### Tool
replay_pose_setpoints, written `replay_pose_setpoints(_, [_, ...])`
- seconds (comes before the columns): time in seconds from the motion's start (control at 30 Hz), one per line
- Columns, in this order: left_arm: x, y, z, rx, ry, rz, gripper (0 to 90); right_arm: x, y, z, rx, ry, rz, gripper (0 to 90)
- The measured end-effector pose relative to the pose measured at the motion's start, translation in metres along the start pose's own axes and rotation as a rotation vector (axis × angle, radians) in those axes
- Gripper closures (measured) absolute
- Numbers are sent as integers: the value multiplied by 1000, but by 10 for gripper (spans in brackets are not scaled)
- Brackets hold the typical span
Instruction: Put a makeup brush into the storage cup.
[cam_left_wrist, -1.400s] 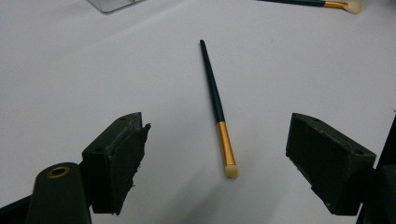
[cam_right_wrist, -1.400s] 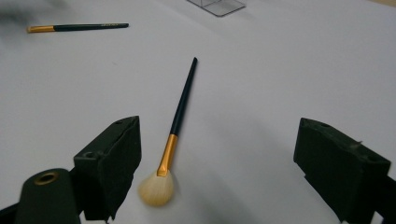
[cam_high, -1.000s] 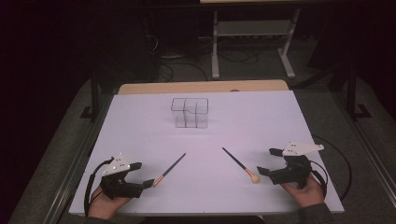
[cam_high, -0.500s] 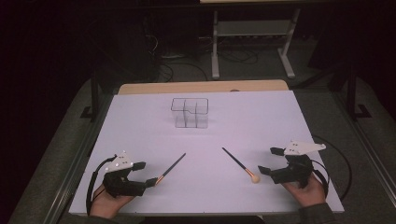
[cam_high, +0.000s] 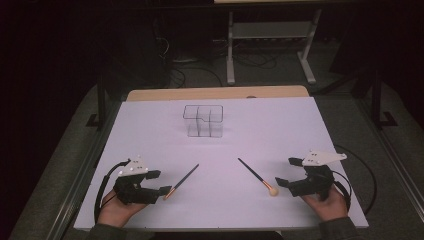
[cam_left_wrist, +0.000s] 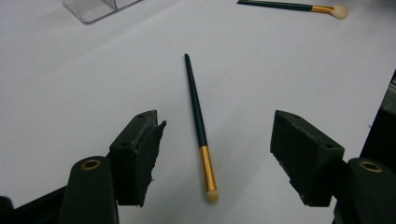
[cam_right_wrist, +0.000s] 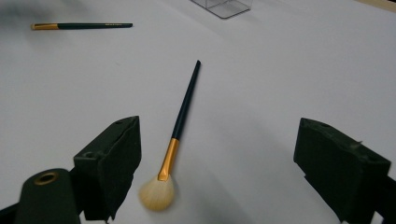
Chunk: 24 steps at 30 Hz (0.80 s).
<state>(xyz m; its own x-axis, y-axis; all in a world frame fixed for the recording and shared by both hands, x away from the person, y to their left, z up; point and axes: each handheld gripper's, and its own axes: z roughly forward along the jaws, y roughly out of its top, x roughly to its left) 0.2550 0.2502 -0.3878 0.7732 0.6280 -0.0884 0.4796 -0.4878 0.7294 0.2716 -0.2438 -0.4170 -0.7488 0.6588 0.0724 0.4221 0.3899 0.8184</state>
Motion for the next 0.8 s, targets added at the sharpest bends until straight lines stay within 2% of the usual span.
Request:
replay_pose_setpoints(0.17, [0,8,9,23,-1,-2,360,0,1,1,0,1,-10,142])
replay_pose_setpoints(0.2, [2,12,13,42,-6,7,370,0,1,0,-1,1,-10,142])
replay_pose_setpoints(0.23, [1,14,16,47,-9,-3,376,1,2,0,0,2,-8,142])
replay_pose_setpoints(0.3, [3,17,20,61,-8,10,379,0,2,0,1,2,-13,142])
replay_pose_setpoints(0.33, [2,19,22,66,-15,-4,379,1,2,0,3,1,-11,141])
replay_pose_setpoints(0.5, [2,28,30,95,-14,13,407,1,3,0,5,3,-16,142])
replay_pose_setpoints(0.8, [6,35,47,158,-18,6,479,1,4,1,11,9,-18,142])
